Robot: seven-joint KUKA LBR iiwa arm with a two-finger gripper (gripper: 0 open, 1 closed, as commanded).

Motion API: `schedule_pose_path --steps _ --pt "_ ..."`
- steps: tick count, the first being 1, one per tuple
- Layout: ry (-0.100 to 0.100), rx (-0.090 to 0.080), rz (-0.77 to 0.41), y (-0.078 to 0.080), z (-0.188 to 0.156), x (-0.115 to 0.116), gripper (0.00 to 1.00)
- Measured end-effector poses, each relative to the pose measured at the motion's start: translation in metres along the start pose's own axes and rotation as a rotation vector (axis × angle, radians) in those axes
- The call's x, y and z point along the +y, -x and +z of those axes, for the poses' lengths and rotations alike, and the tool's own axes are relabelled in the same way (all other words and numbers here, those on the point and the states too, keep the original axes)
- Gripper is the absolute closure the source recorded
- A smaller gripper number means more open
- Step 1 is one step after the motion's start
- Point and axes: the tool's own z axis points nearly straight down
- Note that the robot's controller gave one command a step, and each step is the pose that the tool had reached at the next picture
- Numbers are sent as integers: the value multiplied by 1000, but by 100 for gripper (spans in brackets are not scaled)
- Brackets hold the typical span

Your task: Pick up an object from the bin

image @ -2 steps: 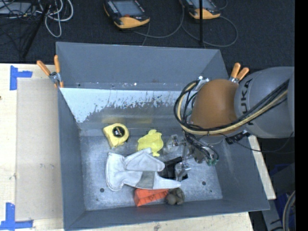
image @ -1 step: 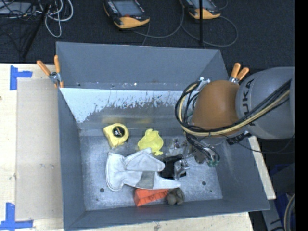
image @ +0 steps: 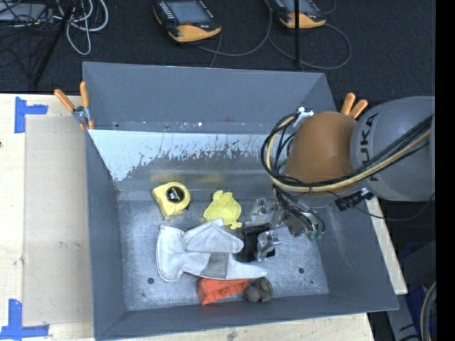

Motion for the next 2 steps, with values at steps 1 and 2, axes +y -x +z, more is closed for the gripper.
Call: schedule_pose_path --steps 1,2 --pt "-5 -13 1 2 -1 -2 100" --pt "-5 -13 2 2 -1 -2 100"
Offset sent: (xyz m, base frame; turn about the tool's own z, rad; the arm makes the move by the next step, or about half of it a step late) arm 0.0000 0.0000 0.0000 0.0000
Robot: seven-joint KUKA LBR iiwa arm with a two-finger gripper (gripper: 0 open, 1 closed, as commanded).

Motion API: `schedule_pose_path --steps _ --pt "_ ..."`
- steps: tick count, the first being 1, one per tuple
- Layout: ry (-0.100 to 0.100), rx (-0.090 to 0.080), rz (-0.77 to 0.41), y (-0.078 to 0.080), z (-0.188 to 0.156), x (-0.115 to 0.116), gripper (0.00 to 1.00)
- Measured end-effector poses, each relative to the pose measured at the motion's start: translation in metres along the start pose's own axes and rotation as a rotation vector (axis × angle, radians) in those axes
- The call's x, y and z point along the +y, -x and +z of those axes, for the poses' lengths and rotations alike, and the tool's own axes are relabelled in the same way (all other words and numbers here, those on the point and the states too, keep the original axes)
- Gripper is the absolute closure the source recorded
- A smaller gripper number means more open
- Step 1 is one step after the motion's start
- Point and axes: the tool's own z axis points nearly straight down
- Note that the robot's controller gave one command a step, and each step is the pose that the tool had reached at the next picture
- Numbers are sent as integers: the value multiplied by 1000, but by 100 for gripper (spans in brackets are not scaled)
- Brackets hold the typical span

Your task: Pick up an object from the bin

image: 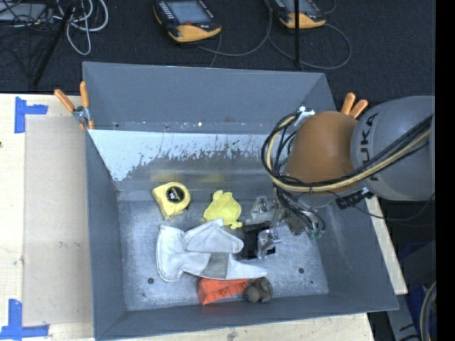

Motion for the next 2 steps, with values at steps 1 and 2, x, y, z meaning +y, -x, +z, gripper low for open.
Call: schedule_pose_path --steps 1,2 --pt "0 0 1 0 0 0 100" --pt "0 0 1 0 0 0 100"
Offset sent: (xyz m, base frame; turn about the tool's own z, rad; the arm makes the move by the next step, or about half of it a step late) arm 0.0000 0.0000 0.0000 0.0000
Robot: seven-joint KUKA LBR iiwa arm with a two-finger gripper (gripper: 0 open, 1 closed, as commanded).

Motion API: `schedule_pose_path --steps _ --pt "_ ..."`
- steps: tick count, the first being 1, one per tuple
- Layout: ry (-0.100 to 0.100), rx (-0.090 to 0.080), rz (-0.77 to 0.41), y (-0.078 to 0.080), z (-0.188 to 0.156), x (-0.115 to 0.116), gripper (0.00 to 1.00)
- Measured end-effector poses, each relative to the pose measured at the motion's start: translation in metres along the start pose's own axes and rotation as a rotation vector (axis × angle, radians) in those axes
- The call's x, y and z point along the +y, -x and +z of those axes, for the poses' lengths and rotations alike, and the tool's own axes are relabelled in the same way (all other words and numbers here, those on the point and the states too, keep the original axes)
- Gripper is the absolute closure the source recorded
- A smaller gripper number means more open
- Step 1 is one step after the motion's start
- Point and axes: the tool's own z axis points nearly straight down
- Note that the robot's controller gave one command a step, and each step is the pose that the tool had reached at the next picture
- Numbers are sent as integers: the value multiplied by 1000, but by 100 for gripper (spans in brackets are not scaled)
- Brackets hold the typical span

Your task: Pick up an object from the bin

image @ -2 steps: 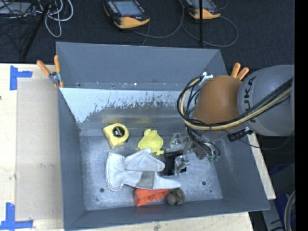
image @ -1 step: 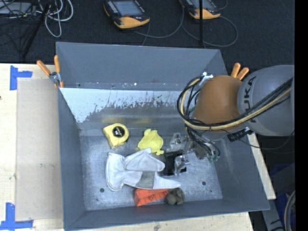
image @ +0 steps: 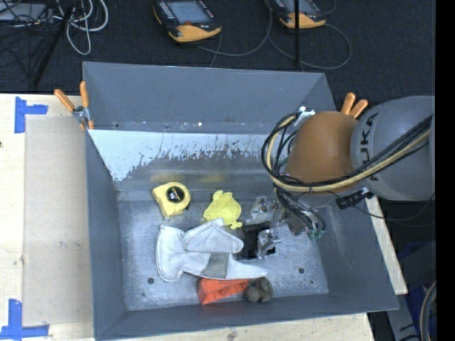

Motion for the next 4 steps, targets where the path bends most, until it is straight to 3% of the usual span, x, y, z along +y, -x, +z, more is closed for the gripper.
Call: schedule_pose_path --steps 4 --pt "0 0 1 0 0 0 100"
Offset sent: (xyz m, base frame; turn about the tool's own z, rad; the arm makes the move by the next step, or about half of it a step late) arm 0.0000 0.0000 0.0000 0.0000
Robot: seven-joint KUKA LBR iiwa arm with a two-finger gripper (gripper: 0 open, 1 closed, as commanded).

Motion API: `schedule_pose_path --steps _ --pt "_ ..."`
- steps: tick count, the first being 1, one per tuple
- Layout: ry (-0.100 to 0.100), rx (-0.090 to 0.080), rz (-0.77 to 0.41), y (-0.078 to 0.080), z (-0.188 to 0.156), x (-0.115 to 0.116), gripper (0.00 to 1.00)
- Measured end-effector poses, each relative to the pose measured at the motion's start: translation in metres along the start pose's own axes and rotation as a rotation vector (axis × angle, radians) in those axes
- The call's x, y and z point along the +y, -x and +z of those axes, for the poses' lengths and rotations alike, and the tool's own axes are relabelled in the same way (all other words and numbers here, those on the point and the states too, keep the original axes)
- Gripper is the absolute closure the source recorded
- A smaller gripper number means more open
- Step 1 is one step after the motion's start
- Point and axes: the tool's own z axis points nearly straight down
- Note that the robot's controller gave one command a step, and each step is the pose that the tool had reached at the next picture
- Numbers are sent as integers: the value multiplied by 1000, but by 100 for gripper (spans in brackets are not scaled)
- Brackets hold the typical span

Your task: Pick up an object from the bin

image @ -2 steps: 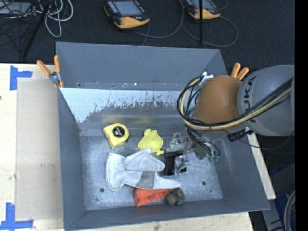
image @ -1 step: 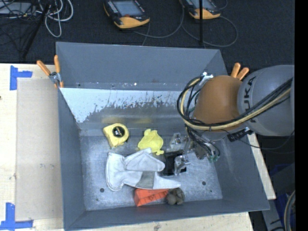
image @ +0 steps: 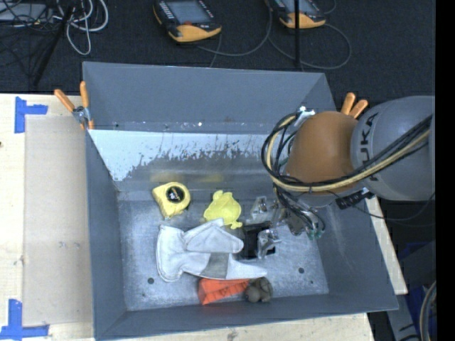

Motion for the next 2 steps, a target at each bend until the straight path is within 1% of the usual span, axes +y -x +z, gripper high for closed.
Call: schedule_pose_path --steps 1,2 --pt "0 0 0 0 0 0 100" --pt "-13 -14 -11 -4 -39 -4 100"
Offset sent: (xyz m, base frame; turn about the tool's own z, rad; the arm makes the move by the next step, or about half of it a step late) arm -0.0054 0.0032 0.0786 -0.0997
